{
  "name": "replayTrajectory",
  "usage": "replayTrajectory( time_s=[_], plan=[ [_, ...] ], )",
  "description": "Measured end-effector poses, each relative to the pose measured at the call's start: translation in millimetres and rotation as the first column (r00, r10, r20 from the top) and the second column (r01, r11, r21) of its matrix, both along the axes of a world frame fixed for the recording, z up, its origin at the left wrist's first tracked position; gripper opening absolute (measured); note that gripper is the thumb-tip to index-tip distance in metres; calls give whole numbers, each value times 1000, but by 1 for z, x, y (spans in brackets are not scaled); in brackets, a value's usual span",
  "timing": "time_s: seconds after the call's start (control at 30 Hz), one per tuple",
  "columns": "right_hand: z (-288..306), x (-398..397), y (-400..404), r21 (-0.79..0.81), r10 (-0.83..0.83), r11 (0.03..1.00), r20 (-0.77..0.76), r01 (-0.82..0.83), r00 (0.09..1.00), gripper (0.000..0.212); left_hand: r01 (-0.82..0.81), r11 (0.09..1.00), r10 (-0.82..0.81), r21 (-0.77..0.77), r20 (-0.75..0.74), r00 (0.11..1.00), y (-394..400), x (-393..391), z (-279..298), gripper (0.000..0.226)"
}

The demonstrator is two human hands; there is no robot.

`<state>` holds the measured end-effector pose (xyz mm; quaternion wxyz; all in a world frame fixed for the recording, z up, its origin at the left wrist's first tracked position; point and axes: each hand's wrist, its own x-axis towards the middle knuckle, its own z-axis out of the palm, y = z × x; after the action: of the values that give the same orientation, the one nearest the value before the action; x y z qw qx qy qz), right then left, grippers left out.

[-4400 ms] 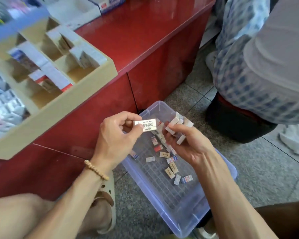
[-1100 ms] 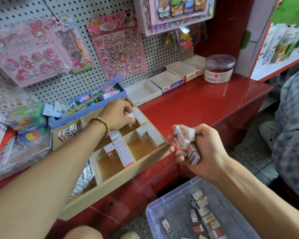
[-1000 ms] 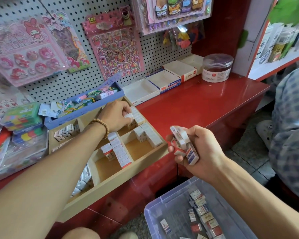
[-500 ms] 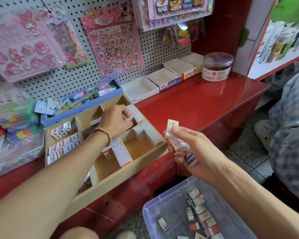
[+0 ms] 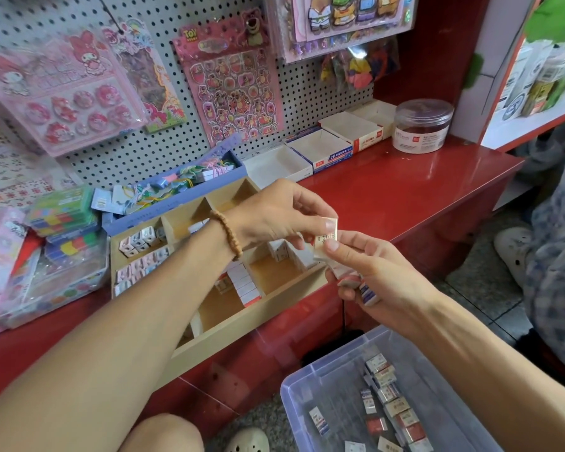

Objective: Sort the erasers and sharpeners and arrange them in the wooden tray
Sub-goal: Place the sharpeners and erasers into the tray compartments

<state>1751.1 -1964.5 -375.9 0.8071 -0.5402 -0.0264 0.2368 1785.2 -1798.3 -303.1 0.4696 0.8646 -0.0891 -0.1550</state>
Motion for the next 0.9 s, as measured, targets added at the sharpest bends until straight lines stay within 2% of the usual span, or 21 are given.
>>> replayTrajectory(
  time_s=[0.1,0.17,0.27,0.33,0.47,0.6,0.7,0.9],
  plan=[
    [2,0,-1,32,8,999,8,-9,1000,50,9,998,-15,-61,-110,994,4,-1,6,10],
    [4,-1,1,53,1,999,-7,0,1000,42,10,996,-22,-85,-141,990,9,-2,10,10],
    [4,2,2,90,-55,994,-87,63,995,17,-70,991,54,-116,-134,989,19,-1,20,9],
    [3,3,2,94,-84,991,-127,96,988,21,-153,983,144,-97,-99,985,29,2,25,11],
    [2,2,2,34,-79,996,-72,82,994,24,-282,949,273,141,76,959,52,11,23,10],
    [1,3,0,-20,-73,997,-23,73,997,21,-343,878,297,334,182,938,67,20,4,11],
    [0,2,-1,-31,-83,996,-21,83,996,19,-331,842,268,425,202,942,70,23,-15,14],
    [-5,5,-2,-90,-115,990,-23,113,993,13,-404,742,201,534,398,895,63,27,-45,14]
  ],
)
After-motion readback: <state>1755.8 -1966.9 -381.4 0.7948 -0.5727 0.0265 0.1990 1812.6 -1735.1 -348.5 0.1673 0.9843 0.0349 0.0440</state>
